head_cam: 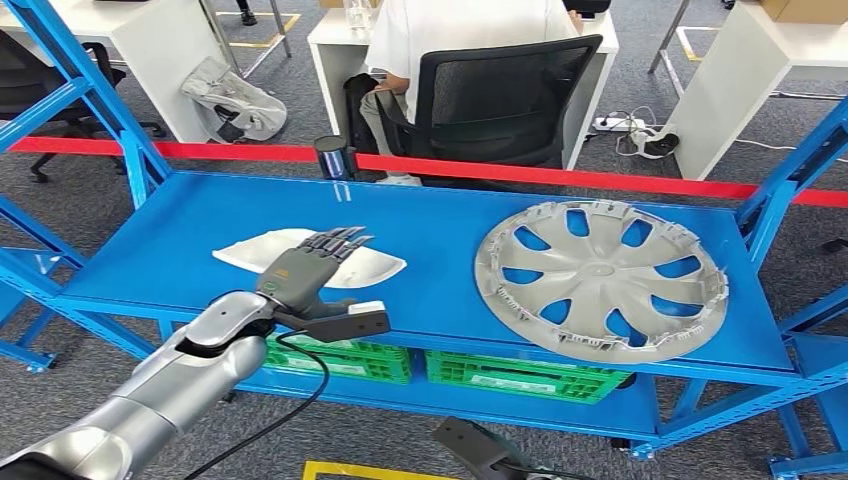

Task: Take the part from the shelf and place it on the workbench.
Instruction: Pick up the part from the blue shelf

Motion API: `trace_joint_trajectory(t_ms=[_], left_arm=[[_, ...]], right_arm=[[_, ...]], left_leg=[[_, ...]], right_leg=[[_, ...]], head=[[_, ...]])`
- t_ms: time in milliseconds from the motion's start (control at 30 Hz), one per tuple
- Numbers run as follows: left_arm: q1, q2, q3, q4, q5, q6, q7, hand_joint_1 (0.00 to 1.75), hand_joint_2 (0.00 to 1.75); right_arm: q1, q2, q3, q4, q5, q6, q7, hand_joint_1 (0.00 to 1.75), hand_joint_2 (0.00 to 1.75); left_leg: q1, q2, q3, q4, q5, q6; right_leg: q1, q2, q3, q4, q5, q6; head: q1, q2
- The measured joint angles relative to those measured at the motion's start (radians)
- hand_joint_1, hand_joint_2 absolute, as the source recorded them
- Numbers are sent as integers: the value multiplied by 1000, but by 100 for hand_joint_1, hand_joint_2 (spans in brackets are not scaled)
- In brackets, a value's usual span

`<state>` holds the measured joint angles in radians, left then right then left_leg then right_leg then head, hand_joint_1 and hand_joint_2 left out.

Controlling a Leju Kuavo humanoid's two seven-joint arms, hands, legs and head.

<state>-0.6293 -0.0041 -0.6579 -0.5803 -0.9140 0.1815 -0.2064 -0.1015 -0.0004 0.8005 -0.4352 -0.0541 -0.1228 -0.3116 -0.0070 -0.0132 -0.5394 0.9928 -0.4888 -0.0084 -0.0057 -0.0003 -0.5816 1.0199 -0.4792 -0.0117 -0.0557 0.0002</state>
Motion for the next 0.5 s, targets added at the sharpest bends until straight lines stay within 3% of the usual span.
trace_joint_trajectory(t_ms=[500], left_arm=[[-10, -24, 22, 58, 50, -8, -23, 0, 175]], right_arm=[[-2, -1, -8, -8, 35, 3, 9, 0, 0]], left_leg=[[0, 0, 0, 0, 0, 0]], right_leg=[[0, 0, 0, 0, 0, 0]], head=[[0, 0]])
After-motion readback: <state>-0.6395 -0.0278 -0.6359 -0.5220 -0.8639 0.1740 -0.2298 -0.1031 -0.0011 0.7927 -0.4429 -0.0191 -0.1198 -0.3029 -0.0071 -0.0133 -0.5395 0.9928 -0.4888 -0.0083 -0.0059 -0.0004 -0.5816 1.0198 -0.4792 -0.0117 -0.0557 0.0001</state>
